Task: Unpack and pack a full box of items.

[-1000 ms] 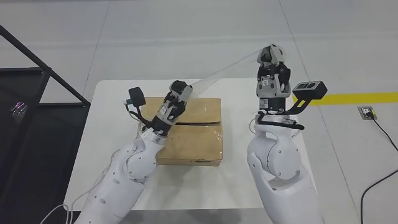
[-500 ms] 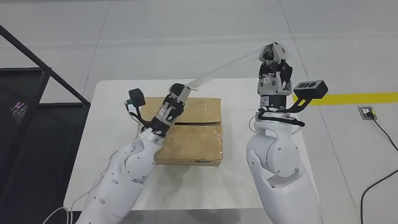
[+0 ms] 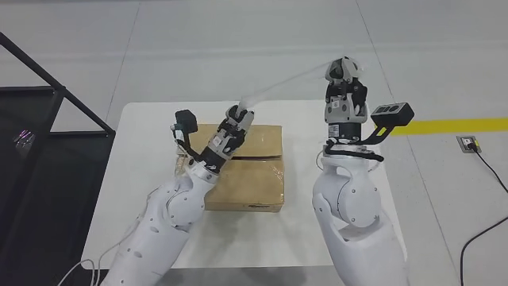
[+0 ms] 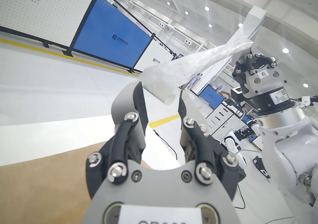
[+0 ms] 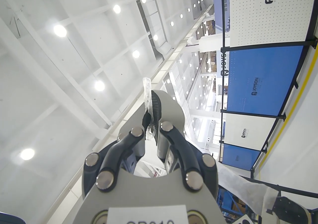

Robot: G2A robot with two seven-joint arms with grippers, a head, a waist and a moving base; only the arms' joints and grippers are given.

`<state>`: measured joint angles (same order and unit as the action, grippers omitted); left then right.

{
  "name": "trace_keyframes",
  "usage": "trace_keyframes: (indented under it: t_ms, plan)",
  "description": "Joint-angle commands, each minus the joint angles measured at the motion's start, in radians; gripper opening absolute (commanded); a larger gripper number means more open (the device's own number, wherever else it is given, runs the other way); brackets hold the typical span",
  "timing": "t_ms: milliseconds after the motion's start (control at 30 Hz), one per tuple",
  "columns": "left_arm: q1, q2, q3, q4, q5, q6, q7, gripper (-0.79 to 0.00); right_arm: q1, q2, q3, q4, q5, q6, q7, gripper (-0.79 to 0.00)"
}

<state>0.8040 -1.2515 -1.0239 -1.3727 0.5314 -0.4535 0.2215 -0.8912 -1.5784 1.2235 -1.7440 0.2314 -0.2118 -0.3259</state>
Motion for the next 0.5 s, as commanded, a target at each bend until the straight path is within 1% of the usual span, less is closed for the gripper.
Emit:
trace_keyframes:
  t_ms: [0,100,233,467]
  plan:
    - [0.001,-0.005,-0.001,0.001,0.021,0.015,0.033,-0.434,0.0,-0.002,0.0,0.001,-0.001,0.004,0.0,-0.785]
    - [-0.003,-0.011,-0.004,0.005,0.063,0.044,0.077,-0.425,-0.001,-0.004,0.001,0.0,-0.004,0.009,0.0,-0.785]
    - [-0.002,-0.019,-0.006,0.008,0.115,0.072,0.137,-0.431,-0.001,-0.008,0.005,0.0,-0.009,0.021,-0.009,-0.785]
    - [0.004,-0.026,-0.029,0.019,0.206,0.113,0.207,-0.425,-0.001,-0.014,0.013,0.003,-0.017,0.064,-0.028,-0.785]
